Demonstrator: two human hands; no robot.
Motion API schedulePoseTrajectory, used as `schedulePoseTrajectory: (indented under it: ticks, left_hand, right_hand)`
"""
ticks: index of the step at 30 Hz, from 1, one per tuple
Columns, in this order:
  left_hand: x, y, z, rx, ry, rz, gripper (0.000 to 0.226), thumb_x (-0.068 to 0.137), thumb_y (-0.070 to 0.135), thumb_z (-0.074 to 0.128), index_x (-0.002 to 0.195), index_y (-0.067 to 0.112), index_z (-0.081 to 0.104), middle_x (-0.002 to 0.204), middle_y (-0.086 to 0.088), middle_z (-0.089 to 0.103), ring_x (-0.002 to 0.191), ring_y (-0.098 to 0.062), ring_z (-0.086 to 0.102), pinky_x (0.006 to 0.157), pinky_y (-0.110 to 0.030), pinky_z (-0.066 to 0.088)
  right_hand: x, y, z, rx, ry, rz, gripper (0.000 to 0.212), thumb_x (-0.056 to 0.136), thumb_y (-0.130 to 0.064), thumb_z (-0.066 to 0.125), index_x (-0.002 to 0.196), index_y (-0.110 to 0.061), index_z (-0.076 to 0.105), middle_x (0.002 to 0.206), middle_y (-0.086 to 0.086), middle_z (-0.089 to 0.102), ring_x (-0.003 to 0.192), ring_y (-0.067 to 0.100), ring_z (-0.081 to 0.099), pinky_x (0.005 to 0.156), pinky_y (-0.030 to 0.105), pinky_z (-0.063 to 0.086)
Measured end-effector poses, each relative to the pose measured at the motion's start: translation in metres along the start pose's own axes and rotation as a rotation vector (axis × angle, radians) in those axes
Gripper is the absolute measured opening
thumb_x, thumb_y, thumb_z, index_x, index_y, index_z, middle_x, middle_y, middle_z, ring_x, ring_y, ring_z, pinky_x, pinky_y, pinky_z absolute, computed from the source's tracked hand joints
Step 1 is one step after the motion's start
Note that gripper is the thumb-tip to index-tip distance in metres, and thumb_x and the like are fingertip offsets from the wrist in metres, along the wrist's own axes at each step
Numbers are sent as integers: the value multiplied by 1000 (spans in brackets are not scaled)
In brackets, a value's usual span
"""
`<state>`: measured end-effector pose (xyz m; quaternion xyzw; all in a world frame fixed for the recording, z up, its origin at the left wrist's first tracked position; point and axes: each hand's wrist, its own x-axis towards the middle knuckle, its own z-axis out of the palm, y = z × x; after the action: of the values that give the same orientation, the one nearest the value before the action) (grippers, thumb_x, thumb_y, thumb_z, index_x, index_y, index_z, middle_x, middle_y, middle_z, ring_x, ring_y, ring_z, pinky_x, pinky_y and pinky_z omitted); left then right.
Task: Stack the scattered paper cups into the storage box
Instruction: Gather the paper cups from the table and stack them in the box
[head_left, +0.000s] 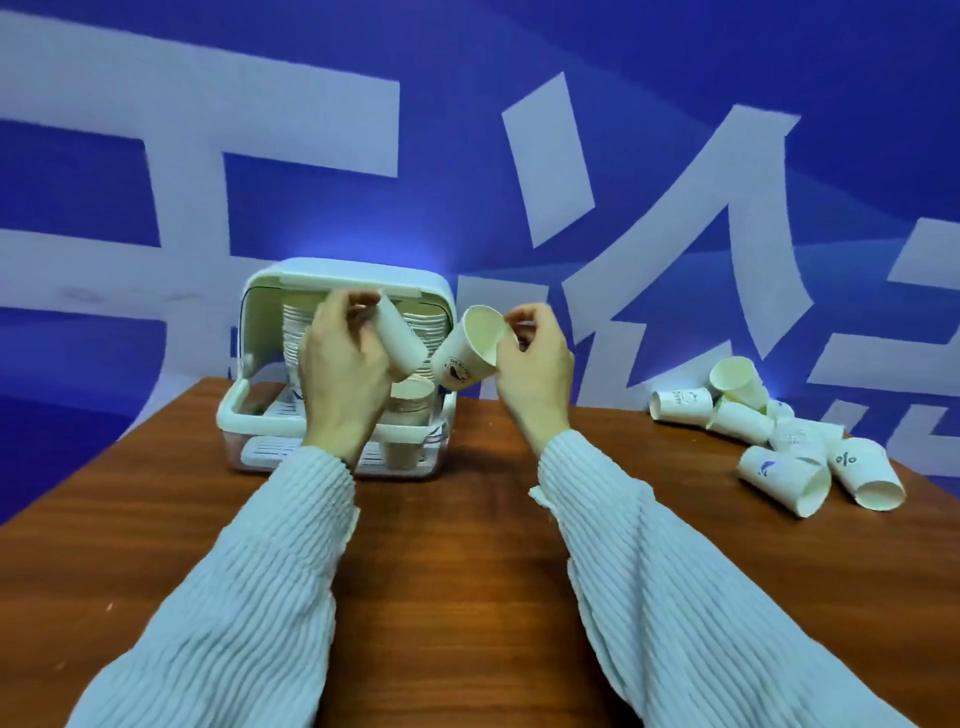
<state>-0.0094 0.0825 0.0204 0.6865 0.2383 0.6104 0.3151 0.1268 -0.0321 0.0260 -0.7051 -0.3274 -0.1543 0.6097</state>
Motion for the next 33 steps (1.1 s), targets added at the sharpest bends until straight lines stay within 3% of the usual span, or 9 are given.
schedulePoseTrajectory:
  ticks: [2,6,12,15,18,22,24,28,33]
  left_hand:
    - [6,-8,-8,22,5,-7,24,95,9,51,112,18,65,112,1,68,106,-17,63,95,-35,49]
    - [10,-19,-15,53,26,-15,22,97,12,52,112,23,64,112,5,68,108,-19,62,97,-45,49]
    - [15,-21,-21,12,75,-55,21,97,13,53,114,22,63,114,6,67,108,-19,60,92,-36,47]
    - [18,-20,-25,28,99,-38,21,97,11,53,114,20,63,111,11,62,107,-17,58,86,-26,41]
    - [18,-22,-27,39,98,-34,21,99,12,54,116,20,63,113,8,64,107,-14,56,81,-15,37]
    - [15,-30,-24,131,77,35,24,97,9,53,114,20,67,113,5,69,105,-20,55,81,-19,29]
    - [15,-30,-23,150,47,77,26,96,8,53,114,20,67,113,5,70,104,-20,55,82,-18,28]
    - [12,-33,-15,81,-61,157,30,94,6,55,116,22,68,118,7,70,108,-21,59,93,-32,45]
    - [4,-45,6,140,-310,224,38,88,-2,54,112,22,71,117,8,71,107,-20,60,98,-32,46]
  right_hand:
    - [6,-5,22,-43,-68,-13,11,96,-19,59,101,-29,62,100,-9,71,96,19,65,86,45,56]
    - [14,-6,49,-107,-154,-21,10,98,-23,60,106,-26,65,102,-7,72,99,20,66,88,42,55]
    - [22,-16,67,-156,-219,-50,16,95,-20,56,106,-26,66,101,-5,72,98,22,66,87,44,56]
    - [24,-20,73,-160,-207,-53,18,95,-17,55,106,-27,66,102,-6,72,98,21,66,85,39,54]
    - [25,-16,81,-298,-359,-63,22,94,-14,56,106,-26,70,106,-2,73,100,22,65,87,35,52]
    - [7,4,95,-474,-546,-32,20,93,-20,56,98,-29,73,105,0,75,102,26,67,93,40,55]
    - [0,10,96,-438,-539,-34,24,95,-24,54,107,-28,75,111,-1,75,106,24,66,95,39,54]
    - [-6,17,86,-262,-411,-32,28,100,-29,56,123,-24,70,120,-4,71,109,15,64,96,37,53]
    - [-22,31,64,-97,-327,2,27,100,-27,57,126,-26,65,114,-11,70,104,5,64,90,29,54]
